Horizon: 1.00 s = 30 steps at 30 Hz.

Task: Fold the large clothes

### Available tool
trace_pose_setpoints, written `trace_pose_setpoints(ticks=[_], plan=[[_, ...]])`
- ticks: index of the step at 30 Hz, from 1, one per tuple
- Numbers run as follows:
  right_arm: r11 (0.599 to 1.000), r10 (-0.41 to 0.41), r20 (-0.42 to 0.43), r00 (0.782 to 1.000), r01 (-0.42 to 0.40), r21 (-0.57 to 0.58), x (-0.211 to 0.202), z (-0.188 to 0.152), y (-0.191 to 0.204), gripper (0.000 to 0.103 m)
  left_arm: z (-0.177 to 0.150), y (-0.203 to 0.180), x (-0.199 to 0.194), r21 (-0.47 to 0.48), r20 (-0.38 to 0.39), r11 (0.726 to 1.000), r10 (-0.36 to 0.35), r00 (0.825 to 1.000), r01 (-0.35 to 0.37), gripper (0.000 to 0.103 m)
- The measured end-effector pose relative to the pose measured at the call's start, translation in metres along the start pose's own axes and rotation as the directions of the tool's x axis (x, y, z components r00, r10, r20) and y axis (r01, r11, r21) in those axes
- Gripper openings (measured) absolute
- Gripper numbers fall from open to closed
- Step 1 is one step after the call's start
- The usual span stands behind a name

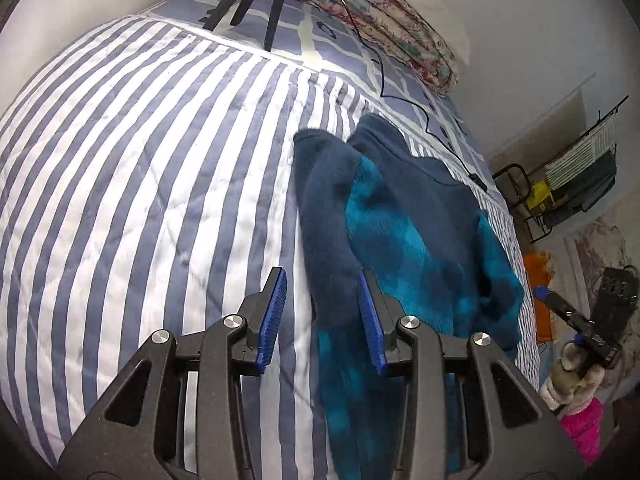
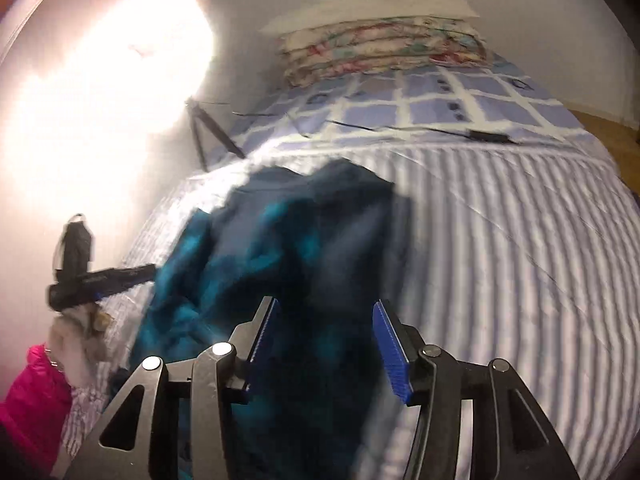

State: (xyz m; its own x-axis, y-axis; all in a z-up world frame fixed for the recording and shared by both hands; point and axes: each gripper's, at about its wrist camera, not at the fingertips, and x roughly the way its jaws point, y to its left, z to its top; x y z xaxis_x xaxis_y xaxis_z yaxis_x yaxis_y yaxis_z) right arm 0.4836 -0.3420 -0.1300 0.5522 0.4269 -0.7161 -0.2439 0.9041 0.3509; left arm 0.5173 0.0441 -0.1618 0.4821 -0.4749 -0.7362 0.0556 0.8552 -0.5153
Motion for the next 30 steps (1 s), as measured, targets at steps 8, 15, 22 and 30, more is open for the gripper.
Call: trace_pose_setpoints(ticks=[8, 15, 22, 30], plan=[[0.961, 0.251, -0.146, 0.957, -0.265, -0.081, 0.076, 0.037, 0.09, 0.063, 0.021, 0.014, -0.004, -0.019, 0.055, 1.0, 0.002, 0.998, -0.001, 0.036], [0.954, 0.213, -0.294, 0.932, -0.263, -0.143, 0.142, 0.018, 0.135, 0.045, 0.028, 0.019, -0.005, -0.01, 0.075, 1.0, 0.003, 0.997, -0.002, 0.036], [0.967, 0.166, -0.162, 0.973, -0.193, -0.167, 0.115, 0.007, 0.133, 0.002, 0.034, 0.009, 0.002, 0.002, 0.07, 0.999, -0.038, 0.997, 0.038, 0.039], [0.98, 0.166, -0.248, 0.954, -0.186, -0.063, 0.131, 0.01, 0.119, 0.031, 0.054, -0.007, 0.048, 0.0, 0.021, 1.0, 0.017, 1.0, -0.017, 0.046]])
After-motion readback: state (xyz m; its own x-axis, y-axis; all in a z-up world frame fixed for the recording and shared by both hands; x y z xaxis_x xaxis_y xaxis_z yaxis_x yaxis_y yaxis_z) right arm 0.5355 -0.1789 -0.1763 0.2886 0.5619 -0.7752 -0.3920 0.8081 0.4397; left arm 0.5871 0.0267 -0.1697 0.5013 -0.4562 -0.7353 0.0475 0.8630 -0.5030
